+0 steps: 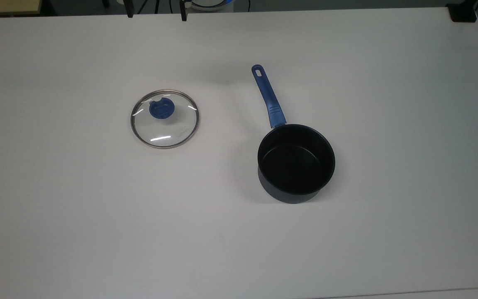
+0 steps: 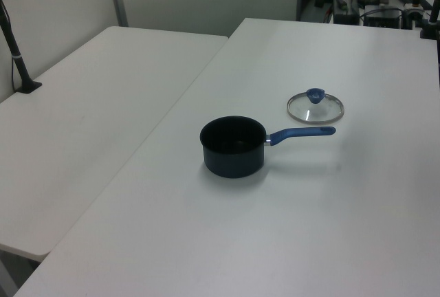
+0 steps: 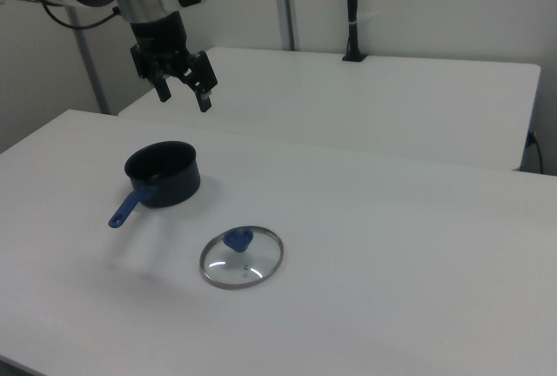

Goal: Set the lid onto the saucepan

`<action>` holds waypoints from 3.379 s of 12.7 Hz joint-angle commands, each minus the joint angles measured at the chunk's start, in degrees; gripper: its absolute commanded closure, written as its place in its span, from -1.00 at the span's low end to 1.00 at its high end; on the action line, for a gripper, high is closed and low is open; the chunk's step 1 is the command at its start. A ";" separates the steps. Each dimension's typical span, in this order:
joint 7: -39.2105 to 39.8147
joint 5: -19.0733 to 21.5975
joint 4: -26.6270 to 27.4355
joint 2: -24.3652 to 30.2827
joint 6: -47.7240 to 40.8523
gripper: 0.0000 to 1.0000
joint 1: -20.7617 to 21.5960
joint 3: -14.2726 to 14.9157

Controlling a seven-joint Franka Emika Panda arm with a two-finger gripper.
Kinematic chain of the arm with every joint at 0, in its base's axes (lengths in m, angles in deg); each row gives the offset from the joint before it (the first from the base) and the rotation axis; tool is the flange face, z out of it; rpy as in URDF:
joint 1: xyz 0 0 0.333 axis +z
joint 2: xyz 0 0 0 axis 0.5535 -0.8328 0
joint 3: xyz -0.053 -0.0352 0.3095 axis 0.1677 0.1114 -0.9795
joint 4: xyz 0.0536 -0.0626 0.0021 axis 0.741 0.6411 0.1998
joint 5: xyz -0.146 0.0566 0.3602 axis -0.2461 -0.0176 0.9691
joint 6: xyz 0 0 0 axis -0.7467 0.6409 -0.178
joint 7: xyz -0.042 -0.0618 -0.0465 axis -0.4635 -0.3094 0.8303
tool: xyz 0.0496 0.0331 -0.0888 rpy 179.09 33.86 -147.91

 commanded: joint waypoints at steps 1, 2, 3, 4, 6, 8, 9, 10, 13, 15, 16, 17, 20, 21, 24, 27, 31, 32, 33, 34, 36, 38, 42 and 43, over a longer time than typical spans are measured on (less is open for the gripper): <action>0.64 -0.09 0.07 0.31 -1.51 -1.00 -0.54 -0.52; 0.64 -0.09 0.07 0.31 -1.51 -1.00 -0.54 -0.52; 0.64 -0.09 0.07 0.31 -1.51 -1.00 -0.54 -0.52; 0.64 -0.09 0.07 0.31 -1.51 -1.00 -0.54 -0.52; 0.64 -0.09 0.07 0.31 -1.51 -1.00 -0.54 -0.95; 0.64 -0.09 0.15 0.22 -1.60 -1.00 -0.63 -1.05; 0.64 -0.09 0.15 0.22 -1.60 -1.00 -0.63 -1.05; 0.64 -0.09 0.15 0.22 -1.60 -1.00 -0.63 -1.05; 1.60 -0.09 0.07 0.31 -3.17 -1.00 -0.81 -1.05; 5.26 -0.88 0.94 -0.12 -4.24 -1.00 -1.42 -1.05; 7.56 -1.23 1.90 -0.74 -4.50 -1.00 -1.42 -1.13; 5.84 -2.28 3.30 -0.83 -4.85 -1.00 -1.42 -1.57; -3.03 -6.86 12.68 -0.92 1.17 -1.00 -1.51 -2.28; -6.36 -6.86 16.20 -0.92 5.30 -1.00 -1.51 -2.28; -15.84 -6.69 20.18 -3.19 14.09 -1.00 -3.35 -2.28; -26.49 -6.60 20.28 -9.43 20.71 -1.00 -4.85 -2.19; -28.63 -6.86 21.24 -11.46 22.13 -0.95 -5.11 -2.19; -28.72 -6.86 21.25 -11.99 22.30 -0.95 -5.11 -2.19; -28.81 -6.86 21.33 -12.69 23.78 -0.95 -5.38 -2.19; -29.85 -6.86 21.33 -13.74 25.10 -0.95 -5.55 -2.19; -33.63 -6.86 20.98 -15.76 25.82 -0.95 -5.38 -2.19; -33.73 -7.04 20.98 -16.39 25.82 -0.84 -5.38 -2.19; -33.90 -6.95 20.72 -17.00 26.52 -0.21 -5.29 -2.19; -33.90 -7.04 20.72 -17.18 26.61 -0.20 -5.20 -2.19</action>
